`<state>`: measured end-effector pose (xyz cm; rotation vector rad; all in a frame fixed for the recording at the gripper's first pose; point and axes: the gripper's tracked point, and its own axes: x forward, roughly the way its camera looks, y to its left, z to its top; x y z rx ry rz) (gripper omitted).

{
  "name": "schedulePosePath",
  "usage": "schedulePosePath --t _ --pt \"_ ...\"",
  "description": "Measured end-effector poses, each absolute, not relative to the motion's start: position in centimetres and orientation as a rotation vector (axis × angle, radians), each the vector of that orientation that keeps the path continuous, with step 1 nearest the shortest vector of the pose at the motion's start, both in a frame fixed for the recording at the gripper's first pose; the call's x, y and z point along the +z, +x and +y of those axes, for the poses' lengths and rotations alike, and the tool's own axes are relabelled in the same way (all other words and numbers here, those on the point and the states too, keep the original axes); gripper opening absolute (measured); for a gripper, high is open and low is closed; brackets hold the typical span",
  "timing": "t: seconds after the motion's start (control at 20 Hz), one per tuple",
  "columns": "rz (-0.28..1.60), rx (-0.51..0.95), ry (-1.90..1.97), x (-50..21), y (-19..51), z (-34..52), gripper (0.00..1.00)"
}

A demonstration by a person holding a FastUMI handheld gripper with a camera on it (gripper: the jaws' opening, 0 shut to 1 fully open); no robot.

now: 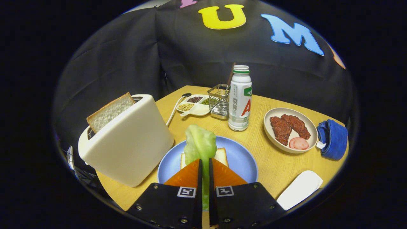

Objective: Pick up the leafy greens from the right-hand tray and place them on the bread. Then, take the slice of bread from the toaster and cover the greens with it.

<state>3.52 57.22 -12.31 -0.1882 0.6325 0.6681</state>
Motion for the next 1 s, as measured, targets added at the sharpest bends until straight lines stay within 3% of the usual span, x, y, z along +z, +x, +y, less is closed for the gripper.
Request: schedulePosePath --t 0.3,0.35,0.5,1.0 --pt "0.618 0.686 -0.213 -12.4 3.4 57.7 0.23" --pt "0.608 0.685 -0.224 -12.2 3.4 57.6 0.38" --pt "0.572 0.667 -0.239 -11.1 3.5 57.0 0.48" --pt "0.375 0.641 -0.08 -8.5 -1.5 57.2 0.48"
